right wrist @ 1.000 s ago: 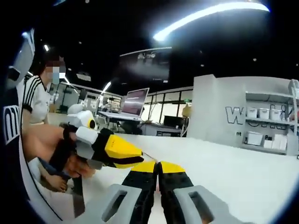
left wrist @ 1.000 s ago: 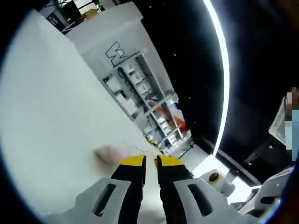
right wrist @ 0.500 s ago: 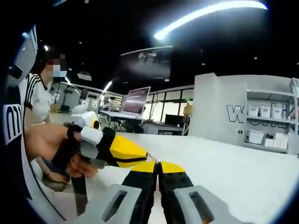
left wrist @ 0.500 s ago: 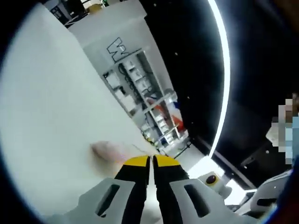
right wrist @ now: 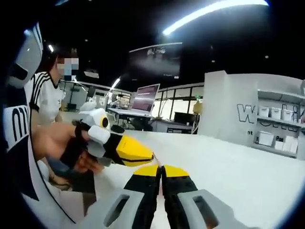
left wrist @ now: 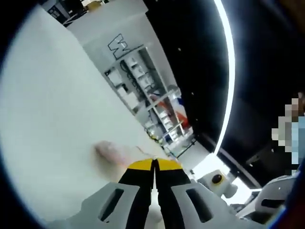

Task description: Open the resealable bag by pulling the two sides of the seal apart until the entire bag opening is separated and visibly accessible.

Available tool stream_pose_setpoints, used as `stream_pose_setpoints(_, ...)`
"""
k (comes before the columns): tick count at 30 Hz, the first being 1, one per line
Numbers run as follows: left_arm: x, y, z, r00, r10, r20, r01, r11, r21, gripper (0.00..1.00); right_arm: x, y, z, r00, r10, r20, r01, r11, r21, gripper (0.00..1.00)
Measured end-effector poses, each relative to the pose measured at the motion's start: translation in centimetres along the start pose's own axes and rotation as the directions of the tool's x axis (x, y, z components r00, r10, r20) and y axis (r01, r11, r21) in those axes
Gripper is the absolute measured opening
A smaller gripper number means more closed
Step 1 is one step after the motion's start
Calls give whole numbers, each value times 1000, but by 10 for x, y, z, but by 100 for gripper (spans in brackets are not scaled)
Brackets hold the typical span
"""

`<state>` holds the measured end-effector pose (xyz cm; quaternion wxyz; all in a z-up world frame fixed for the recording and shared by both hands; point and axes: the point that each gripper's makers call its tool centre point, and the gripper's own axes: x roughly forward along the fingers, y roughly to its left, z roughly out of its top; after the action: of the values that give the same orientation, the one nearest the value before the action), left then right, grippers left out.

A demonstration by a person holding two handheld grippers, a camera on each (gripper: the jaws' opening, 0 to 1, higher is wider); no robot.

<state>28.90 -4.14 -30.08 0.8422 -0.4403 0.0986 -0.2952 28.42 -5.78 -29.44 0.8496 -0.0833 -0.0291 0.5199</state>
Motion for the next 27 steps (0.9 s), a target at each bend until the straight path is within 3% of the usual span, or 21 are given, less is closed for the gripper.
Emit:
stream_pose_setpoints(5, -2, 2, -2, 1000, 7, -12, -6, 1000, 14, 2, -2, 3, -3, 999, 34, -34, -35, 999, -10, 0)
stream_pose_setpoints(8, -4, 5, -2, 1000, 22, -18, -21, 999, 38, 2, -7, 10, -8, 992, 87, -94, -90, 996, -25, 1)
stream_pose_setpoints(14, -10, 3, -2, 997, 51, -57, -45, 993, 114, 2, -16, 12, 21, 988, 130, -79, -134, 989, -59, 0)
stream_pose_setpoints(16, -11, 3, -3, 997, 52, -64, -44, 992, 121, 2, -14, 13, 29, 986, 139, -87, -148, 983, -109, 0)
stream_pose_setpoints(20, -12, 3, -5, 996, 59, -72, -48, 989, 142, 2, -6, 12, 20, 975, 132, -178, -170, 962, -213, 0)
stream_pose_setpoints(27, -14, 3, -7, 994, 74, -81, -58, 981, 184, 2, 2, 28, 7, 944, 183, -274, -258, 928, -270, 0)
